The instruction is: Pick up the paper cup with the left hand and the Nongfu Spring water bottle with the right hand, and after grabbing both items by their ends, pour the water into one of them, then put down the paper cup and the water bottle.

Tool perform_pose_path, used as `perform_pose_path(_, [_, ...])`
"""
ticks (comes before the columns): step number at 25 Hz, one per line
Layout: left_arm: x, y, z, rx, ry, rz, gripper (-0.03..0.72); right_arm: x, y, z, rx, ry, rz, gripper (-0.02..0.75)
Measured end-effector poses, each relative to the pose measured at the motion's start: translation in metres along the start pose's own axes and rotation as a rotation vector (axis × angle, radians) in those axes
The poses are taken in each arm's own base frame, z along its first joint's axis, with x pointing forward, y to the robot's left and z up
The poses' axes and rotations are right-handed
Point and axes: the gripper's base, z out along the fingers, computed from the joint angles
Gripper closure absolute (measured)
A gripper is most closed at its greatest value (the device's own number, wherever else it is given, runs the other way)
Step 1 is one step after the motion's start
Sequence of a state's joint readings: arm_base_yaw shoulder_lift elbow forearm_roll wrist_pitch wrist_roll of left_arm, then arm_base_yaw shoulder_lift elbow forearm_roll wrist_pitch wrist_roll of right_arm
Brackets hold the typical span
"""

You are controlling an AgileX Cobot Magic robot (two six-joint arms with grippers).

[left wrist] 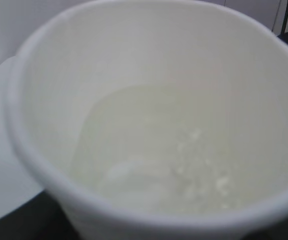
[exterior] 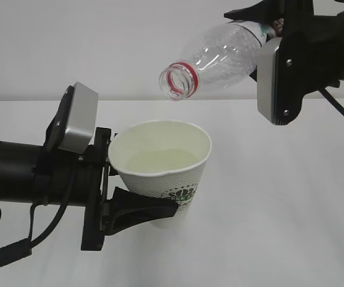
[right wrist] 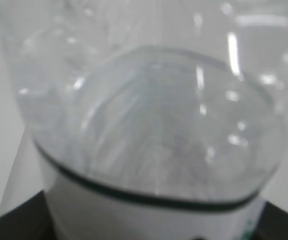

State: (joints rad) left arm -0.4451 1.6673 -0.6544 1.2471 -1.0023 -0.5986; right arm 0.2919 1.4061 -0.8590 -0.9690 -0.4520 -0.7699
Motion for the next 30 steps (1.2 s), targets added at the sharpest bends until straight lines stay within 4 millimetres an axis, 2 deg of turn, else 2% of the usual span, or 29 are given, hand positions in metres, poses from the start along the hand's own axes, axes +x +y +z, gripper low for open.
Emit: perform_pose_path(30, [0.0000, 0.0000, 0.0000, 0.000, 0.000, 0.000, 0.196, -0.0004, -0.0004, 0.0000, 0.003, -0.005, 0.342, 0.279])
